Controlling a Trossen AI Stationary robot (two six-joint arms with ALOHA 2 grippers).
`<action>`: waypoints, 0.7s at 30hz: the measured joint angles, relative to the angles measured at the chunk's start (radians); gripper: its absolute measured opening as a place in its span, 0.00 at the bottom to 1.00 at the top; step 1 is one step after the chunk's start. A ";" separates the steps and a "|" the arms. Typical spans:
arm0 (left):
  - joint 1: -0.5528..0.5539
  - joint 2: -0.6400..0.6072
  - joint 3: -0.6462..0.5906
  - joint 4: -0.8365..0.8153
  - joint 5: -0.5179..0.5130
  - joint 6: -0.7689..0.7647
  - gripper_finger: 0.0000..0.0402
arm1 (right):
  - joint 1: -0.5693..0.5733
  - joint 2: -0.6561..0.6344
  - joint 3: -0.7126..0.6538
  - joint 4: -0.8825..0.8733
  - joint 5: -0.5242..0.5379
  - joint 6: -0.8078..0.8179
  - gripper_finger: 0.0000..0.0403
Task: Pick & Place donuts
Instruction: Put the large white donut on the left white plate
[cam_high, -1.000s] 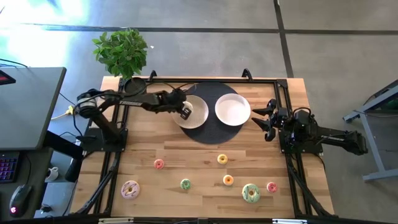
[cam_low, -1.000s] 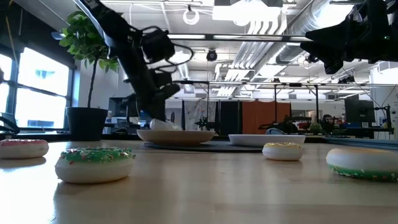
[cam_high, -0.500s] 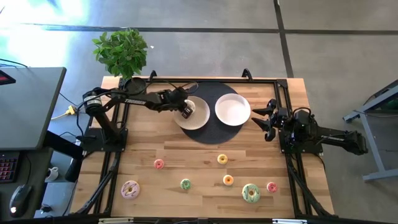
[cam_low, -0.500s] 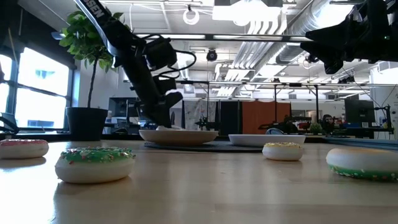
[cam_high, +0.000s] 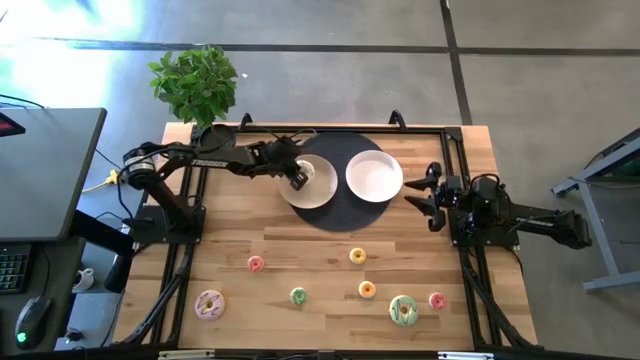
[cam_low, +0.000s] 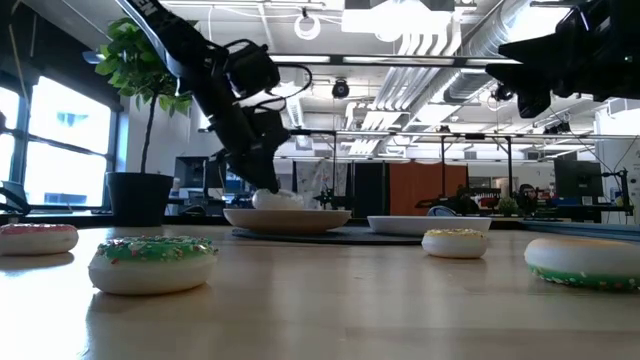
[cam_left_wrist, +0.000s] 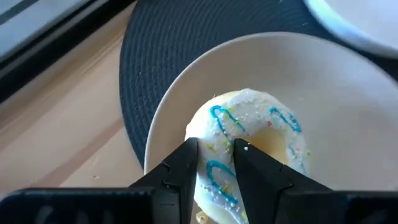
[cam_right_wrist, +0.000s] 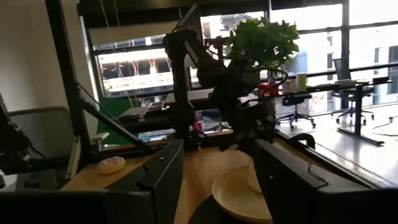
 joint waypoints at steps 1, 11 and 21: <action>0.000 -0.010 0.000 -0.001 0.009 -0.001 0.25 | 0.000 0.000 0.000 0.004 -0.011 0.008 0.47; 0.000 -0.019 0.001 -0.009 0.044 0.083 0.25 | 0.000 0.001 0.026 0.007 -0.036 0.053 0.47; 0.000 -0.003 0.001 -0.012 0.001 0.094 0.25 | 0.000 0.014 0.026 0.007 -0.040 0.051 0.47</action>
